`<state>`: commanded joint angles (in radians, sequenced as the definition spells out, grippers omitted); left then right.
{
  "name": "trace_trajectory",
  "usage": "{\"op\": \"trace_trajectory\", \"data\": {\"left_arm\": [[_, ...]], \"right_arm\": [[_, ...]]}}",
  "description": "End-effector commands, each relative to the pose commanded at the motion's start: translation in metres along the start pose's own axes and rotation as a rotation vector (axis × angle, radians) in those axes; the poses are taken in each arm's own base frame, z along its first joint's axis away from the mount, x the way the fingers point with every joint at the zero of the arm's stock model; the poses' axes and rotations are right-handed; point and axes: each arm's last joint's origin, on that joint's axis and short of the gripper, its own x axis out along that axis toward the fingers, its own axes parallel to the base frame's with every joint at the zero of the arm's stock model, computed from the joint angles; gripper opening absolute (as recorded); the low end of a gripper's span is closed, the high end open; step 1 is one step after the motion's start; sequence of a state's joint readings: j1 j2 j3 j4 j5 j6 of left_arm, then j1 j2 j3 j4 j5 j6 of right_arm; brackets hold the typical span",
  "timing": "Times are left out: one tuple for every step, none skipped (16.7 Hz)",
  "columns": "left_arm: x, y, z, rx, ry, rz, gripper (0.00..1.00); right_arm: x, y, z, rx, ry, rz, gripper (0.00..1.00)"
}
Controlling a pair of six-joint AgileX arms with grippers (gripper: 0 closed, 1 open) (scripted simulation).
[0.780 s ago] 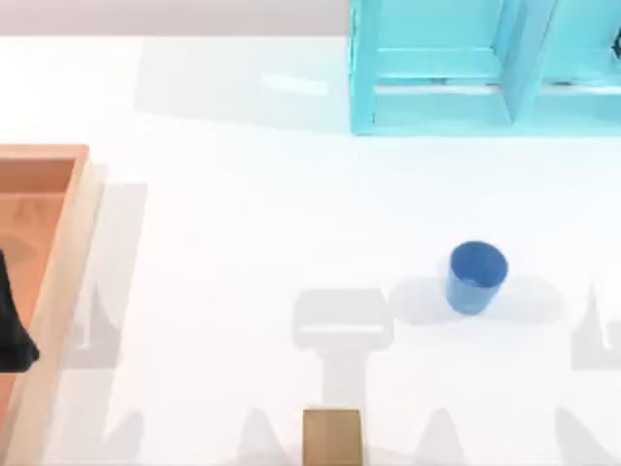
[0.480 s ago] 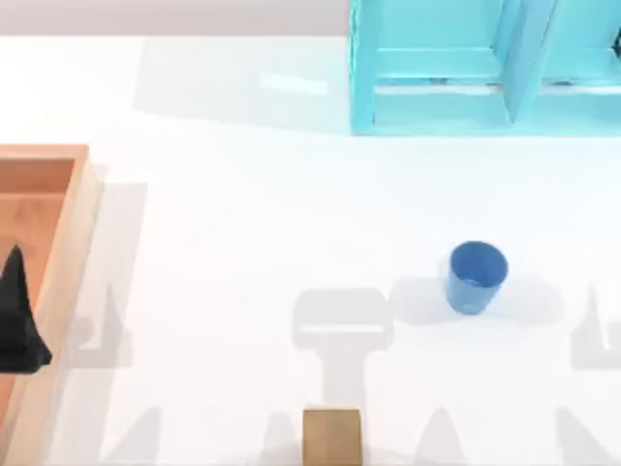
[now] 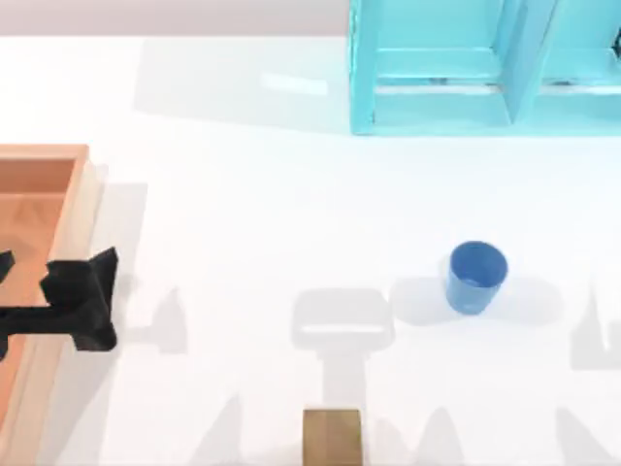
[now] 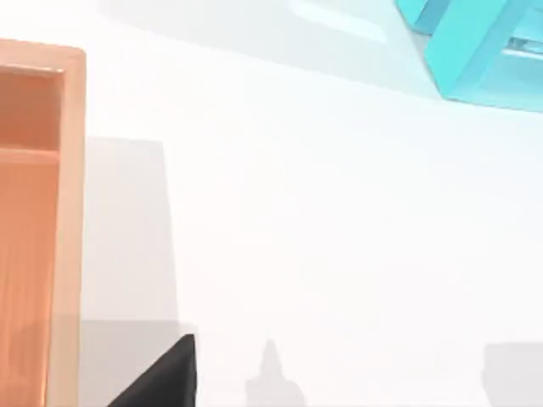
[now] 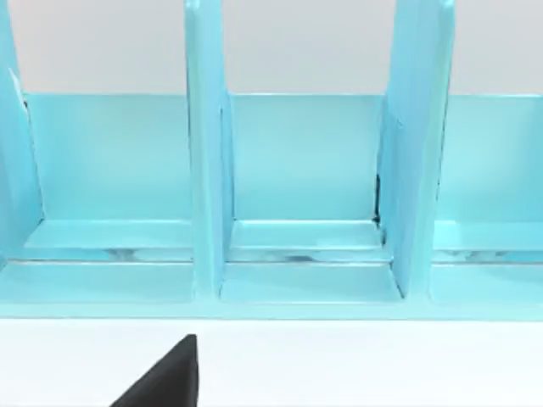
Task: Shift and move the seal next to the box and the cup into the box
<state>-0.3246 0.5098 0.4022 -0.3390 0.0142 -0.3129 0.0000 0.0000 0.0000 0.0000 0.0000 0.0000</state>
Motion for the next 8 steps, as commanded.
{"op": "trace_trajectory", "data": {"left_arm": [[0.005, -0.008, 0.007, -0.027, 0.076, -0.007, 1.0], [0.01, -0.017, 0.014, -0.051, 0.154, -0.01, 1.0], [0.017, -0.027, 0.021, -0.072, 0.233, -0.008, 1.0], [0.024, -0.038, 0.026, -0.089, 0.312, -0.002, 1.0], [0.032, -0.05, 0.03, -0.102, 0.391, 0.008, 1.0], [0.041, -0.062, 0.032, -0.111, 0.469, 0.022, 1.0], [0.05, -0.075, 0.034, -0.116, 0.543, 0.04, 1.0], [0.059, -0.089, 0.033, -0.117, 0.615, 0.062, 1.0]], "right_arm": [[0.0, 0.0, 0.0, 0.0, 0.0, 0.0, 1.0], [0.0, 0.0, 0.0, 0.0, 0.0, 0.0, 1.0], [0.0, 0.0, 0.0, 0.0, 0.0, 0.0, 1.0], [0.0, 0.0, 0.0, 0.0, 0.0, 0.0, 1.0], [0.0, 0.0, 0.0, 0.0, 0.0, 0.0, 1.0], [0.0, 0.0, 0.0, 0.0, 0.0, 0.0, 1.0], [0.0, 0.0, 0.0, 0.0, 0.0, 0.0, 1.0], [0.0, 0.0, 0.0, 0.0, 0.0, 0.0, 1.0]]}}
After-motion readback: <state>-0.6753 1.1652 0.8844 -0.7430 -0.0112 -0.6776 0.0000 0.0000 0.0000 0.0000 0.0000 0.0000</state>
